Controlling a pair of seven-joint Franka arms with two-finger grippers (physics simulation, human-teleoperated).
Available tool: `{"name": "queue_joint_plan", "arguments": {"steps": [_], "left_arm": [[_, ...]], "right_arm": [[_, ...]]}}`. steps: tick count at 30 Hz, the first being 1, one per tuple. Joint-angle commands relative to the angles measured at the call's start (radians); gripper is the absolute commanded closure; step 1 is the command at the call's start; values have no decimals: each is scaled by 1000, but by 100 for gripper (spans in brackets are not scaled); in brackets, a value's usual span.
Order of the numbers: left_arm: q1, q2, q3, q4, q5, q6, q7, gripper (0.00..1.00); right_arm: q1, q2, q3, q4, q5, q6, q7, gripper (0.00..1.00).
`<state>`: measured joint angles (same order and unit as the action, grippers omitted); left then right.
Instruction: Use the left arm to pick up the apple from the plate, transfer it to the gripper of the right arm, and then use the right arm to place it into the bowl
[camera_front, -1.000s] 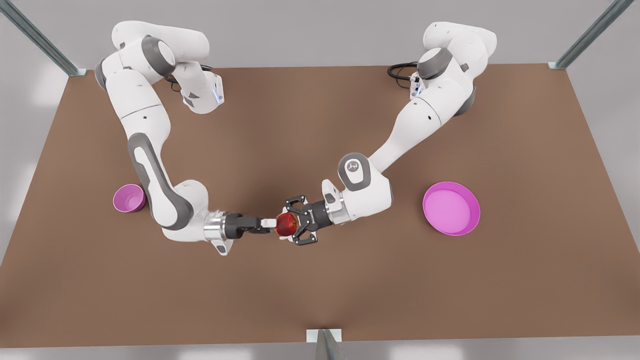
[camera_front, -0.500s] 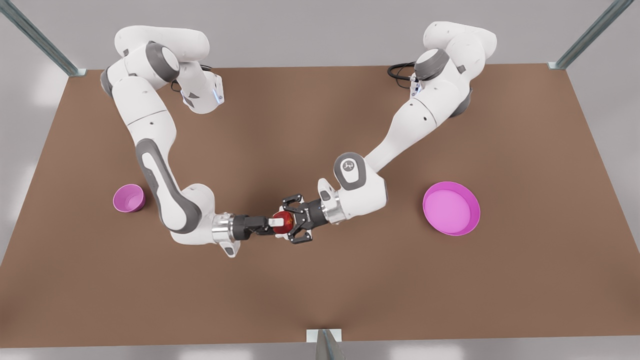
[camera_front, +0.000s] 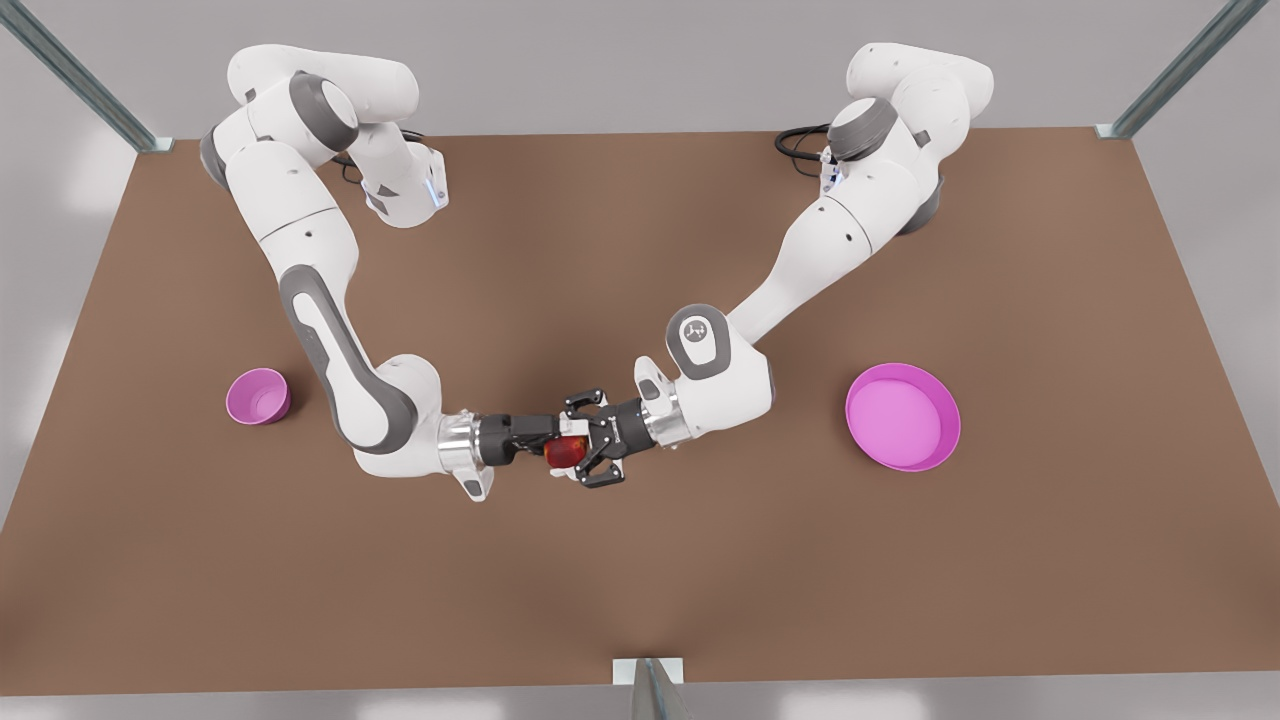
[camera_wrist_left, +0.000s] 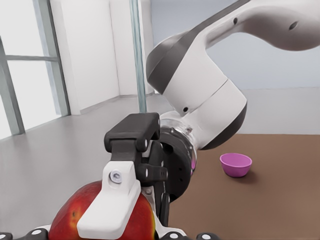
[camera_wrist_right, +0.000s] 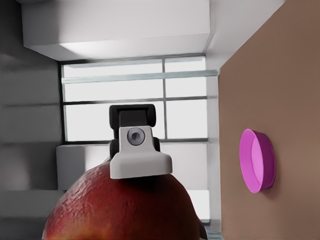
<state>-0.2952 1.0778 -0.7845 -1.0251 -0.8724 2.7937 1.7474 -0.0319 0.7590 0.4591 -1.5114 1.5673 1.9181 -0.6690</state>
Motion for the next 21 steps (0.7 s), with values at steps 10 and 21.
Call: {"name": "queue_joint_plan", "arguments": {"steps": [10, 21], "left_arm": [[-2, -4, -16, 0, 1, 18, 12, 1], [246, -97, -2, -206, 44, -132, -178, 0]], "right_arm": [[-3, -1, 0, 0, -12, 4, -23, 51], [-174, -1, -4, -13, -246, -51, -15, 51]]}}
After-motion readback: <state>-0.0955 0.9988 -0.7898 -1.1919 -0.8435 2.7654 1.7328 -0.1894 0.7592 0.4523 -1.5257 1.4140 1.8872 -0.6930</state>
